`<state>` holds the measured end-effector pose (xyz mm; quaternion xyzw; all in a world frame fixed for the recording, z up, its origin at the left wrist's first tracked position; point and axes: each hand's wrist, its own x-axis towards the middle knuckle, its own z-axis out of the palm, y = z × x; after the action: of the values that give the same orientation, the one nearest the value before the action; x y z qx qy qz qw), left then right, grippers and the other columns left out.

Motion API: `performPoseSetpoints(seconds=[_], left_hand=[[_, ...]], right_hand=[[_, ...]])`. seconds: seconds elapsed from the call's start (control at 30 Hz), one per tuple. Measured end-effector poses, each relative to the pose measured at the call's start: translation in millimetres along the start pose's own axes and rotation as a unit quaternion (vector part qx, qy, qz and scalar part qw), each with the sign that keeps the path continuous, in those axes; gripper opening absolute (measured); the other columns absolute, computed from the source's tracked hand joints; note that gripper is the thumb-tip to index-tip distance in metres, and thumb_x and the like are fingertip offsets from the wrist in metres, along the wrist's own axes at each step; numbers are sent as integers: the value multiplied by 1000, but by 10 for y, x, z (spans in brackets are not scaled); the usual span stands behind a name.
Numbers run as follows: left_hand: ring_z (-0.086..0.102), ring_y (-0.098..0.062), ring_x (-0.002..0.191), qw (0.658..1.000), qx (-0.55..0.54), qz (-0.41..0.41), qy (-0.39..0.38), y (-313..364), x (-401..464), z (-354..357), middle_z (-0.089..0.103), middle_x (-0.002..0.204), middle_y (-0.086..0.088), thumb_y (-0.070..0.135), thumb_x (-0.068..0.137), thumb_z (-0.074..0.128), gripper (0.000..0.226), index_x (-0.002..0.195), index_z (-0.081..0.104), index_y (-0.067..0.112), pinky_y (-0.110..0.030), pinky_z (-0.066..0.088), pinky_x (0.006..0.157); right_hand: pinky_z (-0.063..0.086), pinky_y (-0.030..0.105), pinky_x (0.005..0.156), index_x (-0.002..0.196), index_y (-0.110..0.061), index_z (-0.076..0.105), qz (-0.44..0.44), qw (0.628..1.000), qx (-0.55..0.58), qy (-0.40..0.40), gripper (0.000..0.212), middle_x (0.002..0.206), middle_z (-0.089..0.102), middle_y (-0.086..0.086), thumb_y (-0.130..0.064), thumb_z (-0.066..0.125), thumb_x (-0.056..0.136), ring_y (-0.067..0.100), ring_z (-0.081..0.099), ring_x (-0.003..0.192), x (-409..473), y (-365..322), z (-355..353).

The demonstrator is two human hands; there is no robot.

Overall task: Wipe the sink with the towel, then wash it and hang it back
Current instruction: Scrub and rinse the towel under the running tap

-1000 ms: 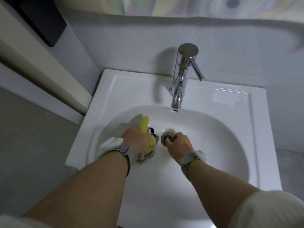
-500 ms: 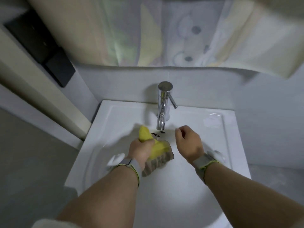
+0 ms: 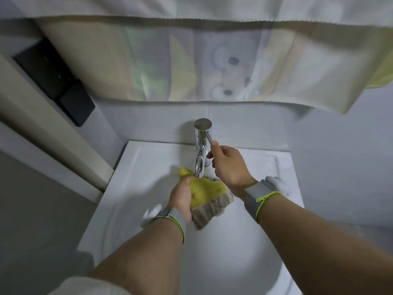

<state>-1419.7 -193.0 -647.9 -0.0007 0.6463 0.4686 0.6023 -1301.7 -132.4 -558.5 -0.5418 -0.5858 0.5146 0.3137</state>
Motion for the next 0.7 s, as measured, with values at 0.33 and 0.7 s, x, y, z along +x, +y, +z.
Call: performPoseSetpoints(seconds=[0.33,0.7], left_hand=[[70,-36,101,1000,-1,-7,-3,-95,417,-127,72,112,-15,61,46,72,88,120,68,14,-57,48,97],[71,-38,100,1000,1,-5,-11,-91,481,-139,72,113,-17,60,52,72,82,119,68,13,-60,48,96]], right_hand=[[22,16,34,58,-17,31,28,1000,-6,10,47,48,29,-5,-36,42,100,10,22,35,43,-110,21],[17,25,44,52,-23,24,58,997,55,12,48,45,23,-6,-31,44,95,14,19,39,99,-184,63]])
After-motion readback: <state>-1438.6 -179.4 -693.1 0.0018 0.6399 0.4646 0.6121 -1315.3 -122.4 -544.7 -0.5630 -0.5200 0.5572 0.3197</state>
